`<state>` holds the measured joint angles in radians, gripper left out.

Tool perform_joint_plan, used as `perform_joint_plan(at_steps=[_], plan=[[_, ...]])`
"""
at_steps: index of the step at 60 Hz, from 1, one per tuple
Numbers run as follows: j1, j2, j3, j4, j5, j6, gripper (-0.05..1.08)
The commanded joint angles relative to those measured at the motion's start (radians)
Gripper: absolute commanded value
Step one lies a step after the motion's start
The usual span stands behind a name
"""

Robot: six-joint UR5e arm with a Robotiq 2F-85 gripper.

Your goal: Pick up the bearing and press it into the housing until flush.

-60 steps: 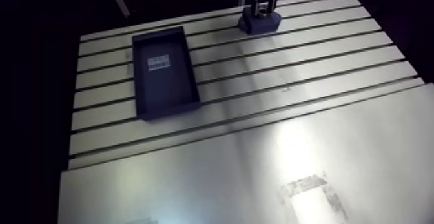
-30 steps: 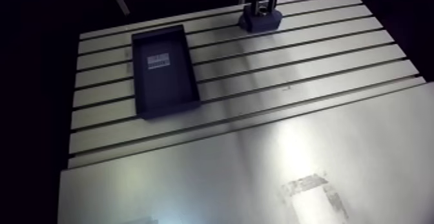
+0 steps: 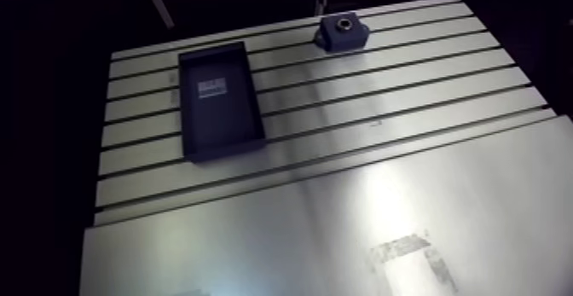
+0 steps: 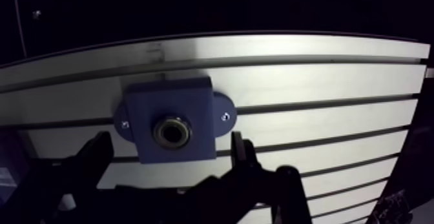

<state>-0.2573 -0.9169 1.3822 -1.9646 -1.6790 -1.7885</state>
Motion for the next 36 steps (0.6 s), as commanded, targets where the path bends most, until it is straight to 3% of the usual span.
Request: perform_joint_plan(at_steps=[1, 4, 5, 6, 8, 11, 15, 16, 21, 36], plan=[[0.001, -0.022, -0.022, 0.016, 0.002, 0.001, 0.02], [0.001, -0.023, -0.021, 0.023, 0.004, 0.001, 0.1], [0.001, -0.021, -0.022, 0.032, 0.007, 0.001, 0.28], [-0.003, -0.021, -0.017, 0.041, 0.02, 0.004, 0.76], [-0.003, -0.021, -0.017, 0.041, 0.02, 0.004, 0.76], [0.003, -0.021, -0.01, 0.041, 0.036, -0.001, 0.95], [0.001, -0.021, -0.008, 0.039, 0.042, -0.005, 1.0], [0.0, -0.02, -0.006, 0.036, 0.051, -0.007, 1.07], [-0.006, -0.019, 0.0, 0.034, 0.078, -0.007, 1.08], [-0.013, -0.024, 0.019, 0.036, 0.08, -0.016, 1.08]])
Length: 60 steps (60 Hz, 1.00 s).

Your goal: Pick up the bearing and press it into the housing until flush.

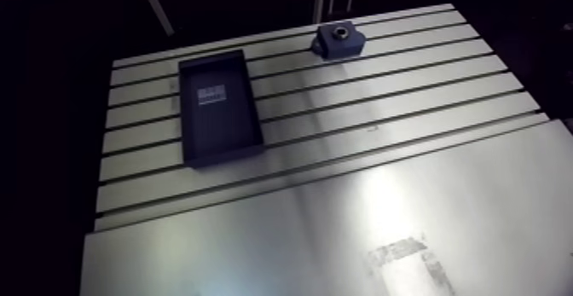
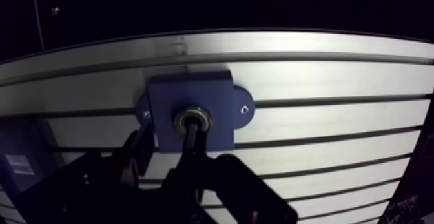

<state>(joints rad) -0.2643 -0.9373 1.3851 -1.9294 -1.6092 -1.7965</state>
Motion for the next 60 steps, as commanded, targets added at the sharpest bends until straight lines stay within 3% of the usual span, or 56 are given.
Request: perform_joint_plan(at_steps=[1, 50, 60], plan=[[-0.006, -0.004, 0.017, 0.0, 0.01, -0.012, 1.08], [-0.025, -0.007, 0.06, -0.007, 0.005, -0.099, 1.08], [-0.027, 0.001, 0.074, -0.07, 0.006, -0.1, 1.08]])
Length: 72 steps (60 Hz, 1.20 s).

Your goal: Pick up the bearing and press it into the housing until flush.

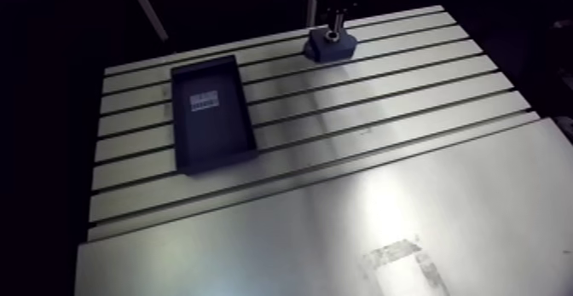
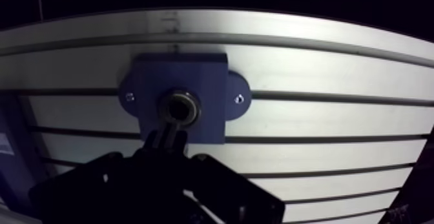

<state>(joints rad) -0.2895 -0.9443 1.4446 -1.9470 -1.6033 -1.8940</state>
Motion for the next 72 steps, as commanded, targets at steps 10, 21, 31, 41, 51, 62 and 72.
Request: perform_joint_plan(at_steps=[10, 21, 31, 41, 51, 62, 72], plan=[[-0.007, 0.008, 0.013, -0.057, 0.001, -0.004, 1.08], [-0.007, 0.014, 0.013, -0.057, 0.002, -0.004, 1.08], [-0.007, 0.016, 0.013, -0.057, 0.003, -0.003, 1.08], [-0.007, 0.016, 0.015, -0.057, 0.003, -0.003, 1.08], [-0.005, 0.016, 0.015, -0.057, 0.003, -0.003, 1.08], [-0.005, 0.017, 0.015, -0.057, 0.003, -0.003, 1.08], [-0.007, 0.023, 0.013, -0.059, 0.001, -0.003, 1.08]])
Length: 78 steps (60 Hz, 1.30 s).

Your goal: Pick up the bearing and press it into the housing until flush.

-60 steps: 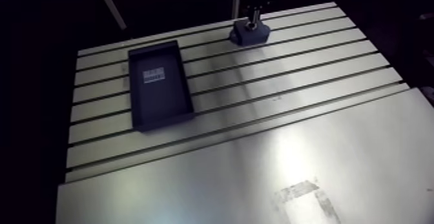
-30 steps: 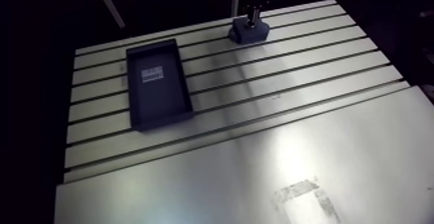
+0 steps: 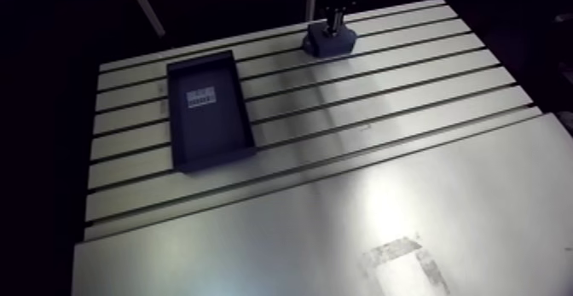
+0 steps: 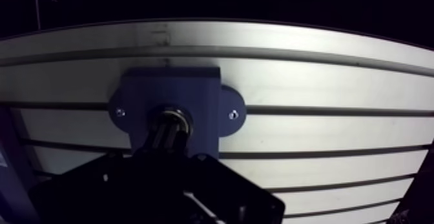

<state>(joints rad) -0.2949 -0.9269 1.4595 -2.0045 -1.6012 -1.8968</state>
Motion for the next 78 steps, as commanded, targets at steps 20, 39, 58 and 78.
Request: perform_joint_plan(at_steps=[20, 39, 58, 78], plan=[[-0.001, 0.012, -0.003, -0.003, -0.001, 0.0, 1.08], [0.002, 0.012, -0.005, -0.003, 0.001, 0.0, 1.08], [0.003, 0.014, -0.005, -0.003, 0.001, 0.0, 1.08], [0.002, 0.018, -0.005, -0.003, 0.0, 0.0, 1.08]])
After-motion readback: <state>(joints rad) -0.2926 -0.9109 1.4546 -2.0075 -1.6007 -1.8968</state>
